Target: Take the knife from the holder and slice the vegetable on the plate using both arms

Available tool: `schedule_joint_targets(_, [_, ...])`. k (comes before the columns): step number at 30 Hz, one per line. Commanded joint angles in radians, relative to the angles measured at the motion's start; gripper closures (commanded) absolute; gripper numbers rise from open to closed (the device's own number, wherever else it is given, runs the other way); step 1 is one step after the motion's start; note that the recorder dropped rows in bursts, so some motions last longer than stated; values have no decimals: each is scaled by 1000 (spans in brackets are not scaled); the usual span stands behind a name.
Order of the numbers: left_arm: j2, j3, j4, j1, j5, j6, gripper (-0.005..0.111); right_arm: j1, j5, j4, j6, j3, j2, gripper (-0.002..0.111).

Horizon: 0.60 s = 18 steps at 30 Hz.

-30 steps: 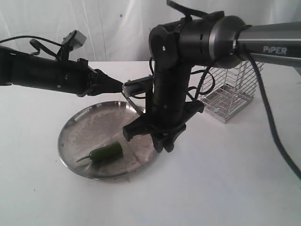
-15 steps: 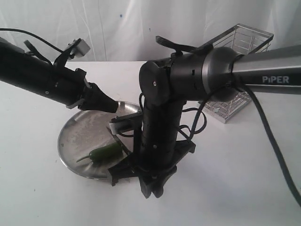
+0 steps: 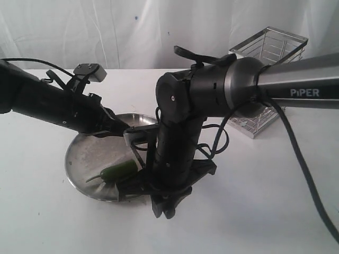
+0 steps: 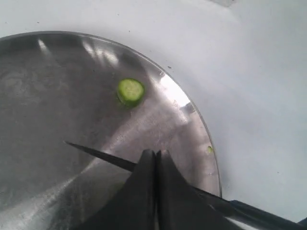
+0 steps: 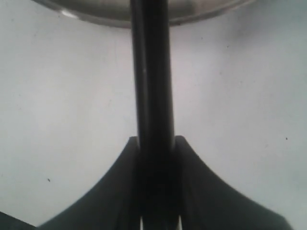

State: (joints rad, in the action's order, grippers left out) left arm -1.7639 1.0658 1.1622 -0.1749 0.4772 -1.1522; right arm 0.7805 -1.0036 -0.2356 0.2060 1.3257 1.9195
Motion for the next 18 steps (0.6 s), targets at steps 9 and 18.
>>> schedule_joint_targets(9, [-99, -6, 228, -6, 13, -154, 107, 49, 52, -25, 83, -2, 23, 108])
schedule_joint_targets(18, [-104, -6, 248, -6, 21, -171, 107, 49, 51, -25, 85, -4, 27, 108])
